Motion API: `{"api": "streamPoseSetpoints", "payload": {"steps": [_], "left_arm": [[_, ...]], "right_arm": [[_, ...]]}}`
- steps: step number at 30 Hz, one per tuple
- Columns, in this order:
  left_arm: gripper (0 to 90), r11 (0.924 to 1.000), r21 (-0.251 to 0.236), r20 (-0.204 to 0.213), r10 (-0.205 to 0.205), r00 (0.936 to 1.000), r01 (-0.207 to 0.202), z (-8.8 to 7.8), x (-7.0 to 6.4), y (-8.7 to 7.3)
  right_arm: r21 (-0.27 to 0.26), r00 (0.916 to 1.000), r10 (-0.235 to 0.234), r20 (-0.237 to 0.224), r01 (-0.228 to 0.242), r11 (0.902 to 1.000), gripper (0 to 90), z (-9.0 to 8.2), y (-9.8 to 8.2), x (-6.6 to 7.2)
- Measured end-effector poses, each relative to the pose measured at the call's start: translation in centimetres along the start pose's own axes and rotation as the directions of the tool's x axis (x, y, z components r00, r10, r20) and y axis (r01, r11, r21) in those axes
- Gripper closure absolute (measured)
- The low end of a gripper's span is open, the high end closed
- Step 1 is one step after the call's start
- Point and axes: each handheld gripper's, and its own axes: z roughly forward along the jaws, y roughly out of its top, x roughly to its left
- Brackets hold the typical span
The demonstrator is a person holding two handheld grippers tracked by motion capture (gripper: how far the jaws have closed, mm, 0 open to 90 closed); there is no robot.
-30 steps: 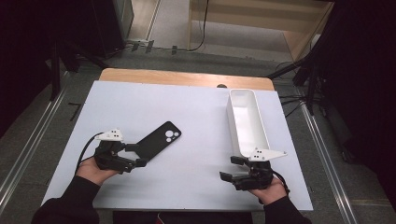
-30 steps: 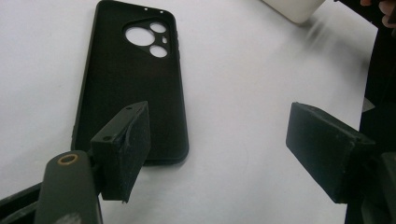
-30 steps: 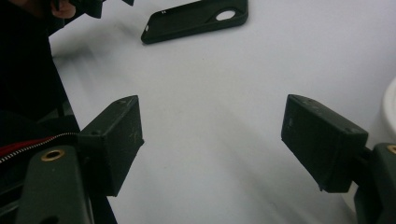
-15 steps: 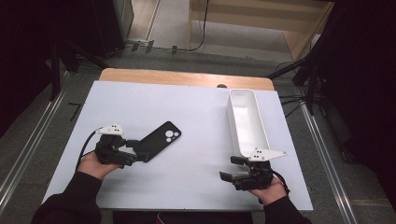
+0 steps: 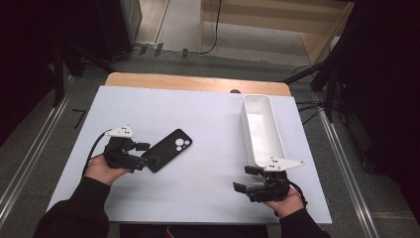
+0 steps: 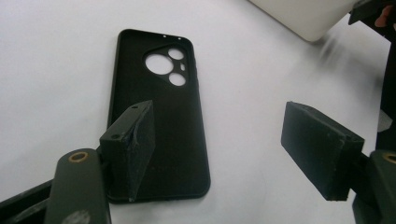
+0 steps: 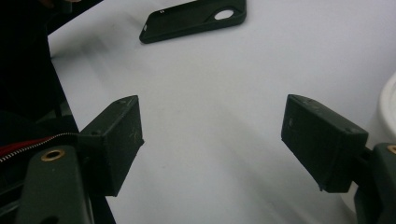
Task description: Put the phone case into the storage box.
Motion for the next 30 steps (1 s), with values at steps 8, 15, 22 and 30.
{"api": "streamPoseSetpoints", "payload": {"steps": [8,15,22,30], "left_arm": [[25.8,0.9998,-0.004,-0.028,0.022,0.9994,-0.022,0.7,0.8,1.4],[22.0,0.9996,0.008,-0.044,0.027,0.9987,-0.027,1.6,1.4,2.4],[22.0,0.9995,0.001,-0.058,0.032,0.9978,-0.032,2.7,1.6,3.0],[0.0,0.9995,0.005,-0.036,0.03,0.9989,-0.03,3.9,1.8,3.2]], "right_arm": [[0.006,1.0,0.003,0.007,-0.003,1.0,19.2,0.0,0.0,0.0],[0.004,1.0,0.004,0.007,-0.004,1.0,19.1,0.0,0.0,0.0],[0.003,1.0,0.002,0.007,-0.002,1.0,19.1,0.0,0.0,-0.1],[0.008,1.0,0.006,0.004,-0.006,0.9999,19.1,0.0,-0.1,0.0]]}}
